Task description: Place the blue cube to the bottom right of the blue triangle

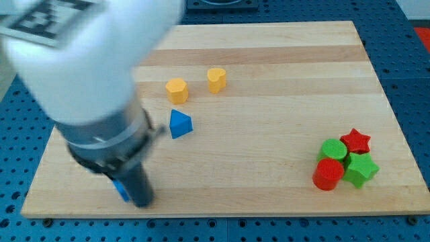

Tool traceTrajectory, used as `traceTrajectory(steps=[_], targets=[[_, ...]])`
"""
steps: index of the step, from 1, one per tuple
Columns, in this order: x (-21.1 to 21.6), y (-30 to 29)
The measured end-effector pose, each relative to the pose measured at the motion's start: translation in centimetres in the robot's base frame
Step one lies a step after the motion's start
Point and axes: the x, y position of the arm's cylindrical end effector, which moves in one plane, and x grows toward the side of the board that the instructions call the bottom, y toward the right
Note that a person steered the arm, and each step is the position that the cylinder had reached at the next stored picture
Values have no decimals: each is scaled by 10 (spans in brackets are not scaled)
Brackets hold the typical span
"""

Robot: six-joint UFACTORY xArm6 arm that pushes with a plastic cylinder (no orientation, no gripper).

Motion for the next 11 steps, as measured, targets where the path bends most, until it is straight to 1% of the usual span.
traceTrajectory(steps=[1, 2, 3, 4, 5, 7, 8, 9, 10, 11], targets=[[-28, -18], [14, -33], [28, -83], [-4, -131], [-37, -109], [-37, 32], [-37, 51], [-35, 23], [-52, 43], [-53, 108]])
